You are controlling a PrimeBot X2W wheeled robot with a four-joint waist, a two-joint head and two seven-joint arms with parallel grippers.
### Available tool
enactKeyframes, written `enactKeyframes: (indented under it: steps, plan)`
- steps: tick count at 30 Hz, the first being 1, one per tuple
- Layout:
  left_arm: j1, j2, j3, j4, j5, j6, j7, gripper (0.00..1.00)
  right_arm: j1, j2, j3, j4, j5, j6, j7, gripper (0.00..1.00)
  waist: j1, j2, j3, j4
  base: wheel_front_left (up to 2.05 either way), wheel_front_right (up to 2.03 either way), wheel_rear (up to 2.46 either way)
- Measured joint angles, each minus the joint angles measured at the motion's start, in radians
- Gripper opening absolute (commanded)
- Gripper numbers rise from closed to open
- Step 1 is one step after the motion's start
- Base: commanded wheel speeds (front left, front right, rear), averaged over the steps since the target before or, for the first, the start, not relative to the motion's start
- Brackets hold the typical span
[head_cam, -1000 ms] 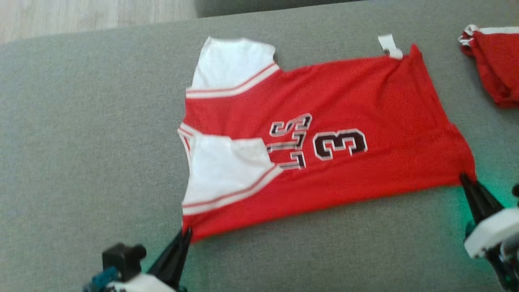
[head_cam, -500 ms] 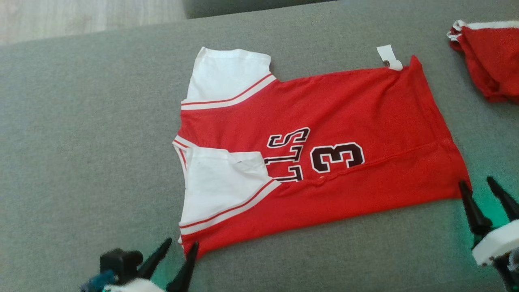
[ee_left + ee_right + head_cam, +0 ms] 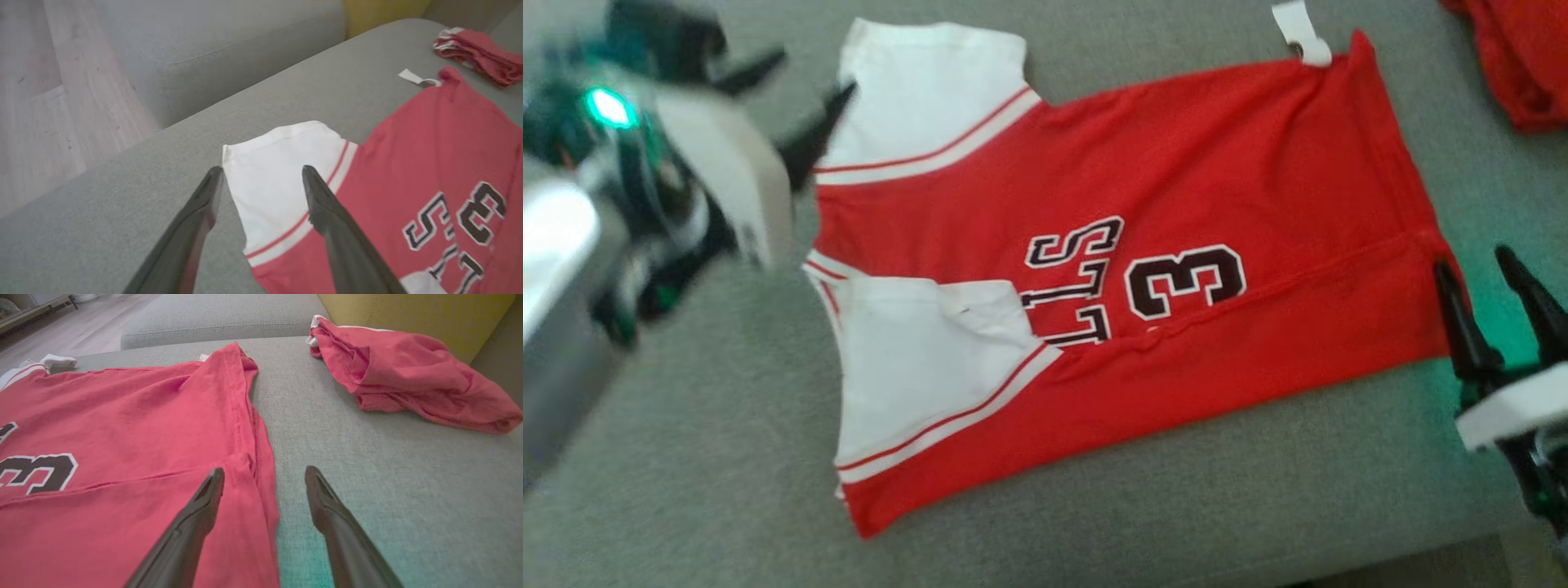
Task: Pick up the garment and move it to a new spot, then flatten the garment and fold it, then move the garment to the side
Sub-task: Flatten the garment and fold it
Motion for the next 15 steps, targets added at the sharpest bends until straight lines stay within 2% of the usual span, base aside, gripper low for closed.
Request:
enactKeyframes:
  steps: [4,6,15]
  plan:
    - [-0.193,-0.039,-0.009,0.182,-0.02,-0.027,0.179,1.0,-0.06,0.027,0.006,-0.034,-0.021,0.0,0.014,1.0,0.0001,0.0,0.057,-0.044,0.0,0.0,0.0]
    - [-0.284,-0.064,-0.013,0.299,-0.027,-0.036,0.266,1.0,-0.087,0.041,0.011,-0.038,-0.027,0.0,0.016,1.0,0.0001,0.0,0.089,-0.089,0.0,0.0,0.0]
    - [-0.375,-0.048,-0.046,0.509,0.01,-0.054,0.366,1.0,-0.111,0.073,0.035,-0.001,-0.029,0.0,0.0,1.0,-0.0001,-0.0001,0.167,-0.203,0.0,0.0,0.0]
